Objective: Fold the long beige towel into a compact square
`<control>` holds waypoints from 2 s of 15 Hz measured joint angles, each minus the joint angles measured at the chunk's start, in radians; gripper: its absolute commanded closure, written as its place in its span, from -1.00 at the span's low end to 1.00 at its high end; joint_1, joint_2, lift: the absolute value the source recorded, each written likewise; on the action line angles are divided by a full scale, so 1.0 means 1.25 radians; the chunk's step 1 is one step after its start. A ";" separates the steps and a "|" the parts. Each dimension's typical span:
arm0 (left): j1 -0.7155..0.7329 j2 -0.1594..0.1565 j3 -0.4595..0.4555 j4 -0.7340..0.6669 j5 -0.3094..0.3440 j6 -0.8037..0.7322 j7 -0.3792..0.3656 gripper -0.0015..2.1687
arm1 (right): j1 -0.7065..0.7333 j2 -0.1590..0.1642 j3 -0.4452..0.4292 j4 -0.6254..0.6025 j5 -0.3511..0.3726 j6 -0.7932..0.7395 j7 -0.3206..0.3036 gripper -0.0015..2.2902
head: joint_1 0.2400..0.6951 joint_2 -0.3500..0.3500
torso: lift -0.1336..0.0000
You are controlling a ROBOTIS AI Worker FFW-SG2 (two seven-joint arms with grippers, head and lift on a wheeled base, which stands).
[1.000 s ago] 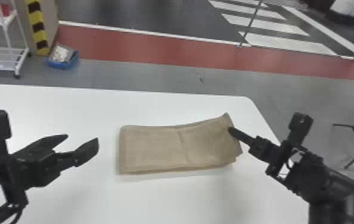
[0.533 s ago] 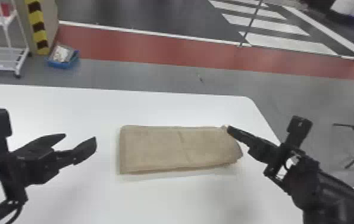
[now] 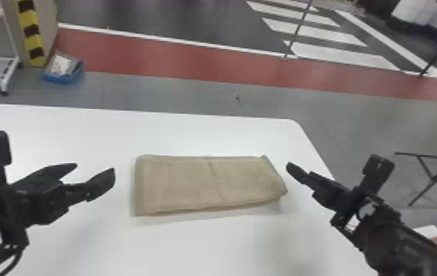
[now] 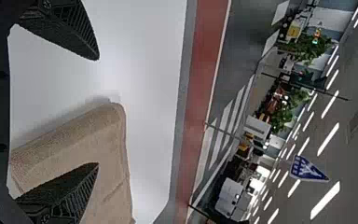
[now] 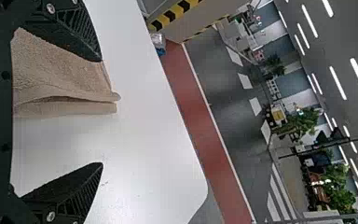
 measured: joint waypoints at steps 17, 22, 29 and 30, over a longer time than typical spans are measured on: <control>-0.027 -0.084 -0.228 0.099 -0.144 -0.059 0.101 -0.72 | 0.087 -0.011 -0.083 0.011 -0.050 -0.091 0.026 -0.92 | 1.00 -1.00 | -0.86; -0.031 -0.080 -0.222 0.121 -0.172 -0.059 0.108 -0.72 | 0.096 -0.011 -0.084 0.002 -0.060 -0.096 0.029 -0.92 | 1.00 -1.00 | -0.86; -0.030 -0.072 -0.223 0.122 -0.189 -0.050 0.105 -0.49 | 0.096 -0.011 -0.080 0.000 -0.061 -0.099 0.030 -0.92 | 1.00 -1.00 | -0.86; -0.030 -0.072 -0.225 0.121 -0.189 -0.045 0.104 -0.38 | 0.096 -0.011 -0.080 0.000 -0.061 -0.100 0.030 -0.92 | 1.00 -1.00 | -0.86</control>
